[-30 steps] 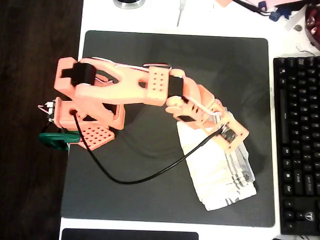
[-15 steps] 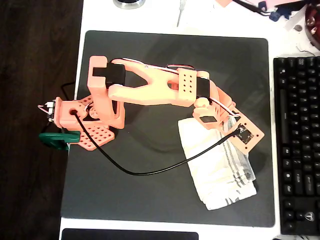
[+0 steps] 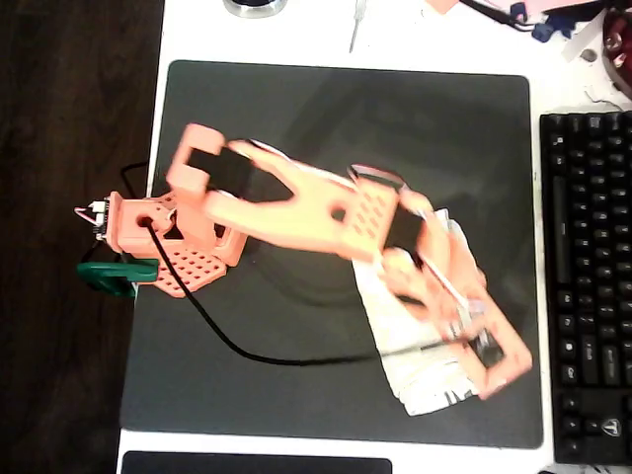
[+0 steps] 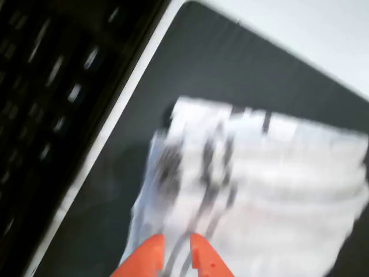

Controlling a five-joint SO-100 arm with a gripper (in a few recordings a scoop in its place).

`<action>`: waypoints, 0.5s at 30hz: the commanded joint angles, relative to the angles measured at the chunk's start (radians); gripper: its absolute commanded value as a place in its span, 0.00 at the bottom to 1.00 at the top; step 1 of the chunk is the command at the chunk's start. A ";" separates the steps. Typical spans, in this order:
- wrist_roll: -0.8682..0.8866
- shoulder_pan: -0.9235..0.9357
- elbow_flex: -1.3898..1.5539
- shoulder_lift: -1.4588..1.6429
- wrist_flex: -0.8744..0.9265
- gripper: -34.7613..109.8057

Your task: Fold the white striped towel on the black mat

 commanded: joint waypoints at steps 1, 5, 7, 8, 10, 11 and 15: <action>-0.009 0.035 -0.150 -0.107 0.031 0.29; -0.006 0.046 -0.255 -0.222 0.075 0.29; 0.002 0.044 -0.296 -0.267 0.098 0.29; 0.003 0.046 -0.302 -0.268 0.112 0.29; 0.000 0.052 -0.264 -0.219 0.114 0.30; -0.006 0.055 -0.232 -0.178 0.115 0.30; -0.049 0.067 -0.031 0.060 0.110 0.31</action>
